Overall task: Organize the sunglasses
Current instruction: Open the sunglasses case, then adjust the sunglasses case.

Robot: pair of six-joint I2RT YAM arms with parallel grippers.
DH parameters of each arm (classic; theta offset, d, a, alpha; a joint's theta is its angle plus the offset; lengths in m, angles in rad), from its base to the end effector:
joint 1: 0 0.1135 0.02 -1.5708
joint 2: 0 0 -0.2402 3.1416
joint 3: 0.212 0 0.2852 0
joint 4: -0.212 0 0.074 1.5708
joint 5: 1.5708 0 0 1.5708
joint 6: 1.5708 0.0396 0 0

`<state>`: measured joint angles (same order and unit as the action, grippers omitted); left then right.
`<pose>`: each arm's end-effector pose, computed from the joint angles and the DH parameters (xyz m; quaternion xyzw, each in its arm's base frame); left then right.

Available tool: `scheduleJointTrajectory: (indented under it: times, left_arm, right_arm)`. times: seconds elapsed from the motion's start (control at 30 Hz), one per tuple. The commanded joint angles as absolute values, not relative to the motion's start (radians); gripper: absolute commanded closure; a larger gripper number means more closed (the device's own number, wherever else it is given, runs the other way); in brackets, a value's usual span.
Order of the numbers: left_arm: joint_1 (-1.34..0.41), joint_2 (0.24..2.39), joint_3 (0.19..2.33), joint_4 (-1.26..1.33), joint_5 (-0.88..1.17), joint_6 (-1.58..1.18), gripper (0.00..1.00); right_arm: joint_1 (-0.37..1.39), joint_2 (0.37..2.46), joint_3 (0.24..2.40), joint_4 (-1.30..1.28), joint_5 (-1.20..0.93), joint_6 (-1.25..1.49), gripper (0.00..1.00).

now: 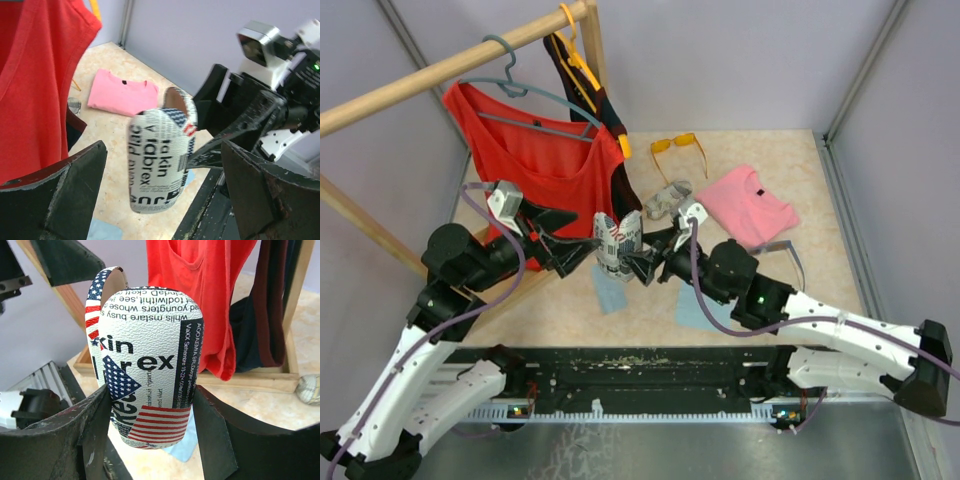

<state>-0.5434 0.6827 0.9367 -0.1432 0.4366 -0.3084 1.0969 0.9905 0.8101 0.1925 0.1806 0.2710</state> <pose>0.1605 -0.1165 0.4053 0.2366 0.6276 -0.4321 0.6028 0.1370 0.2515 0.3248 -0.2221 0.6669 0.3985 0.5892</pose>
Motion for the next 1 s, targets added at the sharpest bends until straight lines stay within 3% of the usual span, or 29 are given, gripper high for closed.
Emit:
scheduleJointTrajectory:
  times: [0.0, 0.2, 0.43, 0.67, 0.97]
  left_arm:
    - [-0.546, 0.688, 1.014, -0.22, 0.321, -0.39, 0.0]
    - [-0.546, 0.75, 1.117, -0.432, 0.13, -0.519, 0.09]
    - [-0.546, 0.838, 1.219, -0.546, 0.123, -0.608, 0.16]
    - [-0.546, 0.893, 1.254, -0.559, 0.112, -0.569, 0.17]
    - [-0.546, 0.933, 1.222, -0.491, 0.18, -0.495, 0.24]
  right_arm:
    - [1.099, 0.867, 0.767, 0.344, 0.138, 0.083, 1.0]
    - [1.098, 0.773, 0.707, 0.336, 0.144, -0.172, 1.0]
    - [1.097, 0.749, 0.59, 0.579, 0.03, -0.696, 1.0]
    - [1.098, 0.848, 0.601, 0.588, -0.043, -1.246, 1.0]
    - [1.114, 0.971, 0.748, 0.472, -0.079, -1.49, 1.0]
